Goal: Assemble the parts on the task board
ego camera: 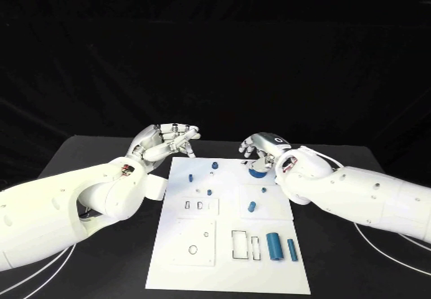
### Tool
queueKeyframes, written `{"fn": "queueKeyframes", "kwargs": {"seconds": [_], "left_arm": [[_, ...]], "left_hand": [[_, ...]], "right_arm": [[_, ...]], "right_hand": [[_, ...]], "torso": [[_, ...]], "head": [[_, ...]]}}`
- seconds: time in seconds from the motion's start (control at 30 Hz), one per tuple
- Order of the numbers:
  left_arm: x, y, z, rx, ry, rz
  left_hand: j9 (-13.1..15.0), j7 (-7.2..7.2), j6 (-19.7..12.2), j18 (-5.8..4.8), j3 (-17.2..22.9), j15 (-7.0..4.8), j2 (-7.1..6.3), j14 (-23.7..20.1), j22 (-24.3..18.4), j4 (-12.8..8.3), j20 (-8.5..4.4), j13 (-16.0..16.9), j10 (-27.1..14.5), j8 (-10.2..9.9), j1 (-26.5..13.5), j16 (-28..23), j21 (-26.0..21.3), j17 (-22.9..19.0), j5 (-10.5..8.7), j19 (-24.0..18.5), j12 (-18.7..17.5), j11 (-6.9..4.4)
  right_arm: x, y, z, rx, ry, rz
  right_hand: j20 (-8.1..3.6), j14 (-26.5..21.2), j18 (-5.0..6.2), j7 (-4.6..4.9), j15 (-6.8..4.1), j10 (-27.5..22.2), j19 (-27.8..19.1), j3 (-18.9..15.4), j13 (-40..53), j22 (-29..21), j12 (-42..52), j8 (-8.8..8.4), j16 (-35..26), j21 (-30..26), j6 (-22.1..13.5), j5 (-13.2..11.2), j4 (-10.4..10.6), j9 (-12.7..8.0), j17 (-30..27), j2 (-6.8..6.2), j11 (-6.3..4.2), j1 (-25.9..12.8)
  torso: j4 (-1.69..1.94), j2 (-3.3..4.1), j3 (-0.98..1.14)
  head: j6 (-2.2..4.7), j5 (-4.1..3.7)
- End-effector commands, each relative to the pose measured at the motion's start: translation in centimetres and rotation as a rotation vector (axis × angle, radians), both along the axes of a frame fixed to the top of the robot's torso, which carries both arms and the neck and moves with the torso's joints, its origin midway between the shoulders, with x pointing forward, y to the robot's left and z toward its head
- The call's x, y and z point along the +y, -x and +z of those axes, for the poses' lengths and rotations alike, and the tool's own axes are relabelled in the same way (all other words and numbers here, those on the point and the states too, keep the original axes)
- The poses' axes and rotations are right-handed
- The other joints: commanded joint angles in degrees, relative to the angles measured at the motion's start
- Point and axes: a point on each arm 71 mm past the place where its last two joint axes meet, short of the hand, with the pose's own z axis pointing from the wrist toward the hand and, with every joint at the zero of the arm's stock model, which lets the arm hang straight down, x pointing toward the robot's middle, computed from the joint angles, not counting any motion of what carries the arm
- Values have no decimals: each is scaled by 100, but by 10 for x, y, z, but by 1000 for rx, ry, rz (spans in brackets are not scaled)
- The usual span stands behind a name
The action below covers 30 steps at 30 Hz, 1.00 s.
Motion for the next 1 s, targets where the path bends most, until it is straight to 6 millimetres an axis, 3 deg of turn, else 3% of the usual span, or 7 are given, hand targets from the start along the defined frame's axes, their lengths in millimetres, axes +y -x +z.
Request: {"fn": "queueKeyframes", "kwargs": {"seconds": [0.03,0.07,0.13,0.2,0.3,0.73,1.0], "left_arm": [[-1,0,1,-3,11,-16],[0,0,1,-2,11,-15],[0,-1,1,-2,12,-14],[0,-1,1,-1,13,-15],[-1,-2,0,0,13,-16],[0,-3,0,1,13,-15],[0,-3,0,1,13,-16]], "left_hand": [[5,48,-43,25,26,3,-22,10,5,1,8,5,-21,33,-13,35,11,8,3,-23,18,25],[5,48,-43,25,26,3,-22,10,5,1,8,5,-21,33,-13,35,11,8,3,-23,18,25],[5,48,-43,25,26,3,-22,10,5,1,8,5,-21,33,-13,35,11,8,3,-23,18,25],[5,48,-43,25,26,3,-22,10,5,1,8,5,-21,33,-13,35,11,8,3,-23,18,25],[6,47,-43,25,25,3,-25,8,10,1,8,6,-20,34,-15,37,18,7,3,-28,20,25],[6,47,-43,25,25,3,-25,8,10,1,8,6,-20,34,-15,37,18,7,3,-28,20,25],[6,47,-43,25,25,3,-25,8,10,1,8,6,-20,34,-15,37,18,7,3,-28,20,25]], "right_arm": [[-15,2,1,131,-82,-10],[-24,2,1,172,-92,-23],[-36,1,0,223,-94,-39],[-45,-1,-2,264,-89,-54],[-53,-4,-4,299,-82,-71],[-53,-16,-17,361,-54,-96],[-49,-19,-24,363,-35,-99]], "right_hand": [[-81,89,-130,-86,-117,567,125,-59,242,210,383,-19,134,150,-13,108,65,-4,200,-172,-169,-67],[-201,136,-167,-187,-207,599,243,-407,921,431,1147,13,277,298,-86,249,131,39,398,-261,-234,-39],[-162,201,-239,-162,-214,-50,388,-1048,2454,726,2742,160,512,483,-278,324,388,150,742,-71,-254,139],[-148,305,-263,-119,-146,392,489,-1521,4569,935,4672,303,819,611,-398,311,654,226,1341,-21,-221,259],[-107,380,-295,-97,-112,750,579,-1903,5817,1126,5746,492,1053,728,-477,359,964,302,1825,49,-172,472],[-57,494,-363,-58,-57,1326,760,-2180,6959,1480,6658,707,1305,967,-608,553,1079,359,2454,161,-121,603],[-51,511,-384,-62,-53,1381,815,-2144,7060,1581,6738,765,1336,1042,-573,596,1071,369,2538,225,-123,642]], "torso": [[-45,-23,-4],[-54,-29,-9],[-63,-31,-10],[-65,-30,-5],[-63,-30,-1],[-39,-17,-6],[-59,-22,-11]], "head": [[0,-18],[-1,-23],[-7,-20],[-20,-14],[-29,-4],[-52,-8],[-79,3]]}}
